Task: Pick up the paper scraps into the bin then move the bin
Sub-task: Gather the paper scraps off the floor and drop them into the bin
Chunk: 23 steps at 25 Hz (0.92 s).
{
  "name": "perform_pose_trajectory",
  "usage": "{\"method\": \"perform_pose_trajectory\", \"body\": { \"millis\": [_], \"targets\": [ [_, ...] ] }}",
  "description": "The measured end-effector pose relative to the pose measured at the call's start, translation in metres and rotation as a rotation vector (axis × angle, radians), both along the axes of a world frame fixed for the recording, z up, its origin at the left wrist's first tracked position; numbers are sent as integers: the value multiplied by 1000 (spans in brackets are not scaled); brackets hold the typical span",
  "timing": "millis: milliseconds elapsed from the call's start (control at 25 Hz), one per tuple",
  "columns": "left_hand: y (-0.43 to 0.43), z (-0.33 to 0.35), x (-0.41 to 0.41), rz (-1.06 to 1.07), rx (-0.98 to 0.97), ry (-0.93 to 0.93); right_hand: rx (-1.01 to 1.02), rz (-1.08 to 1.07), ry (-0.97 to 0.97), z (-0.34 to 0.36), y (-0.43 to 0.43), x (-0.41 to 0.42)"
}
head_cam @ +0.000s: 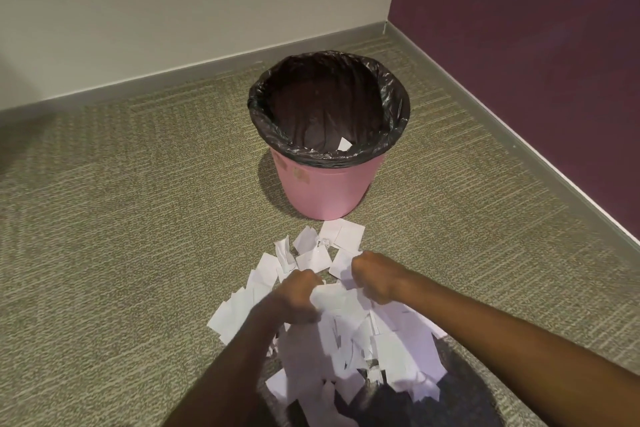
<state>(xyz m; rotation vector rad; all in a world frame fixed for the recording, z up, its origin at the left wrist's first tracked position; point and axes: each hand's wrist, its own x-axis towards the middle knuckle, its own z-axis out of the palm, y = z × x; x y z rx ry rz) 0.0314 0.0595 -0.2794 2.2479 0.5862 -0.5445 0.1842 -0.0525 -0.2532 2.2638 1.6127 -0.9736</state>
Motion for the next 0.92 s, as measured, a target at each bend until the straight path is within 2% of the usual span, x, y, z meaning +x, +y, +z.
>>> {"method": "perform_pose_trajectory", "body": {
  "millis": [120,280,440,600,800,920],
  "targets": [
    [20,32,-3,19,-70,-27,-5,-5,9,25,7,11],
    [49,104,3,94,-158,-71,112,-37,27,79,23,24],
    [70,184,4,169,-211,-247,215,-78,170,153,29,36],
    [87,236,10,193,-297,-386,359,-340,465,210,30,58],
    [123,265,40,390,-395,-588,509,-640,613,234,44,95],
    [151,268,68,468,-412,-614,575,-826,686,230,63,114]
  ]
}}
